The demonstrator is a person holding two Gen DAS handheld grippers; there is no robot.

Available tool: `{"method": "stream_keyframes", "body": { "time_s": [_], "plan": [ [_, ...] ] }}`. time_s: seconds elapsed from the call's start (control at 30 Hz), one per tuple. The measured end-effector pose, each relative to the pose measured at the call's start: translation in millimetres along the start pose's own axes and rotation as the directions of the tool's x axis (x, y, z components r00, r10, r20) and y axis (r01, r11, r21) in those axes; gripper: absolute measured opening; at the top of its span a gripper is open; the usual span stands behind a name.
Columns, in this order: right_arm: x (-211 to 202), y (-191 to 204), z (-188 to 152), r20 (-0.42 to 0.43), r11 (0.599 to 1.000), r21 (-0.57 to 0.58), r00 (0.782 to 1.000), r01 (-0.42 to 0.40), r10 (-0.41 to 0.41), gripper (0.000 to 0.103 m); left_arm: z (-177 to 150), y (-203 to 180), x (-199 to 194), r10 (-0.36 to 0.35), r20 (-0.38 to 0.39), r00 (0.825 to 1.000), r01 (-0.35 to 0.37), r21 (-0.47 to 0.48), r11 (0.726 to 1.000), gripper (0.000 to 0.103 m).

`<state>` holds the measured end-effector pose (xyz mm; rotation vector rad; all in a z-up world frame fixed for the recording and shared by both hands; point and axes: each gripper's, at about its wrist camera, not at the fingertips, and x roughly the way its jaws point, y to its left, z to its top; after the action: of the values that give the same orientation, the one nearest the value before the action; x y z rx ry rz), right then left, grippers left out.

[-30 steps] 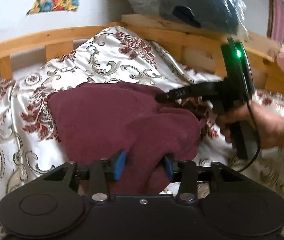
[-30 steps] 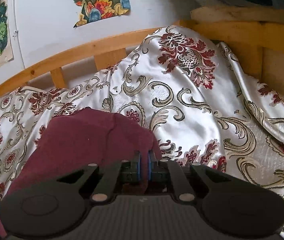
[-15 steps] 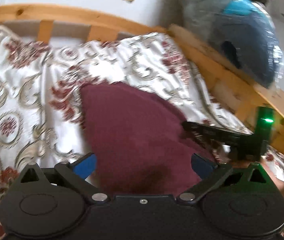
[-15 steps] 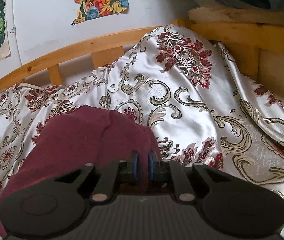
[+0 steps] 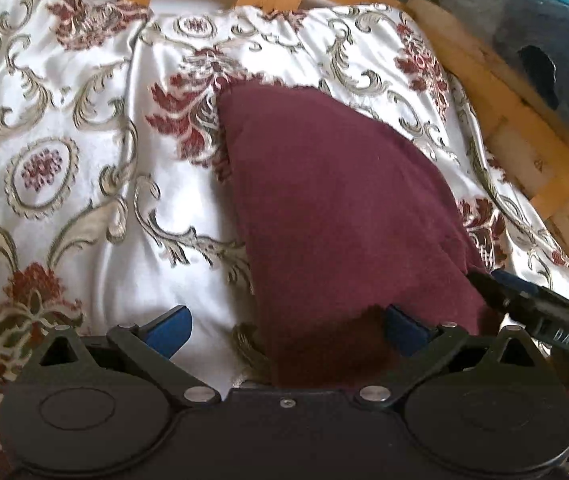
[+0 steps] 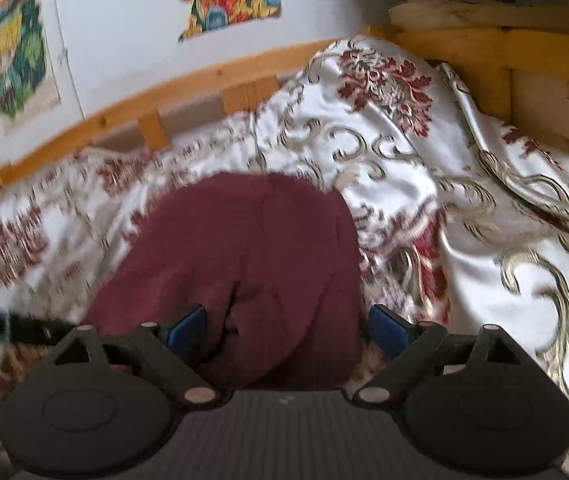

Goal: Fold small clothes

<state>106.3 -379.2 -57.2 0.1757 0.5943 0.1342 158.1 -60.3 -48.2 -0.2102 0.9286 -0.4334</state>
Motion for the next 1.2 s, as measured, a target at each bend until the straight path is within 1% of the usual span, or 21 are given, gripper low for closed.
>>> {"method": "stream_keyframes", "body": {
  "time_s": [0.07, 0.13, 0.2, 0.3, 0.33, 0.37, 0.4, 0.47, 0.6, 0.63, 0.67, 0.7, 0.73, 0.77, 0.83, 0.87, 0.93, 0.97, 1.03, 1.17, 1.2],
  "plan": [
    [1, -1, -9, -0.018, 1.000, 0.009, 1.000, 0.021, -0.021, 0.091, -2, 1, 5, -0.011, -0.019, 1.000, 0.011, -0.004, 1.000, 0.102],
    [-1, -6, -15, -0.016, 0.999, 0.042, 1.000, 0.019, -0.018, 0.091, -5, 2, 8, -0.014, -0.023, 1.000, 0.014, -0.004, 1.000, 0.102],
    [-5, -11, -13, 0.004, 0.997, 0.076, 1.000, 0.004, -0.005, 0.092, -8, 1, 10, -0.012, -0.015, 1.000, 0.012, 0.005, 1.000, 0.102],
    [-8, -17, 1, 0.063, 0.996, 0.091, 0.998, 0.007, -0.013, 0.091, -8, 0, 12, -0.012, -0.014, 1.000, 0.012, 0.011, 1.000, 0.102],
    [-7, -18, 6, 0.072, 0.996, 0.093, 0.997, 0.008, -0.015, 0.087, -8, 0, 12, -0.013, -0.015, 1.000, 0.013, 0.010, 1.000, 0.102],
    [-3, -20, 11, 0.076, 0.996, 0.094, 0.997, 0.010, -0.017, 0.077, -8, 0, 13, -0.014, -0.015, 1.000, 0.014, 0.011, 1.000, 0.102],
    [2, -20, 17, 0.076, 0.996, 0.093, 0.997, 0.014, -0.021, 0.072, -8, 0, 13, -0.014, -0.014, 1.000, 0.014, 0.012, 1.000, 0.102],
    [14, -22, 25, 0.064, 0.995, 0.091, 0.997, 0.030, -0.036, 0.053, -8, 0, 13, -0.014, -0.012, 1.000, 0.014, 0.013, 1.000, 0.102],
    [36, -21, 31, 0.033, 0.995, 0.088, 0.998, 0.053, -0.056, 0.038, -9, 0, 13, -0.015, -0.010, 1.000, 0.015, 0.013, 1.000, 0.102],
    [40, -22, 32, 0.025, 0.994, 0.092, 0.998, 0.060, -0.063, 0.030, -9, 0, 13, -0.015, -0.010, 1.000, 0.015, 0.013, 1.000, 0.102],
    [44, -23, 33, 0.018, 0.993, 0.099, 0.998, 0.063, -0.065, 0.018, -9, 0, 13, -0.015, -0.010, 1.000, 0.015, 0.013, 1.000, 0.102],
    [46, -23, 34, 0.018, 0.993, 0.103, 0.998, 0.060, -0.063, 0.015, -9, -1, 13, -0.015, -0.009, 1.000, 0.015, 0.014, 1.000, 0.102],
    [45, -22, 33, 0.026, 0.993, 0.095, 0.997, 0.064, -0.066, 0.009, -9, -1, 13, -0.015, -0.009, 1.000, 0.015, 0.015, 1.000, 0.102],
    [42, -20, 33, 0.039, 0.995, 0.077, 0.997, 0.071, -0.074, 0.007, -9, -1, 12, -0.015, -0.009, 1.000, 0.015, 0.017, 1.000, 0.102],
    [34, -18, 33, 0.065, 0.995, 0.060, 0.994, 0.081, -0.085, 0.005, -8, -2, 12, -0.017, -0.008, 1.000, 0.018, 0.026, 1.000, 0.102],
    [31, -20, 32, 0.071, 0.994, 0.073, 0.994, 0.084, -0.089, 0.003, -8, -2, 12, -0.020, -0.007, 1.000, 0.021, 0.036, 0.999, 0.102],
    [27, -29, 31, 0.067, 0.988, 0.125, 0.993, 0.092, -0.101, 0.003, -7, -4, 12, -0.031, -0.006, 1.000, 0.031, 0.056, 0.998, 0.102],
    [27, -33, 30, 0.064, 0.985, 0.138, 0.992, 0.100, -0.110, 0.003, -7, -5, 13, -0.038, -0.007, 0.999, 0.038, 0.063, 0.997, 0.102],
    [28, -39, 26, 0.057, 0.984, 0.153, 0.993, 0.092, -0.102, 0.003, -7, -7, 14, -0.045, -0.011, 0.999, 0.045, 0.071, 0.996, 0.102],
    [26, -31, 29, 0.070, 0.990, 0.101, 0.992, 0.098, -0.106, 0.004, -8, -6, 15, -0.044, -0.010, 0.999, 0.045, 0.074, 0.996, 0.102],
    [26, -28, 31, 0.069, 0.992, 0.084, 0.993, 0.090, -0.096, 0.004, -8, -6, 16, -0.046, -0.012, 0.999, 0.047, 0.070, 0.996, 0.102]
  ]
}}
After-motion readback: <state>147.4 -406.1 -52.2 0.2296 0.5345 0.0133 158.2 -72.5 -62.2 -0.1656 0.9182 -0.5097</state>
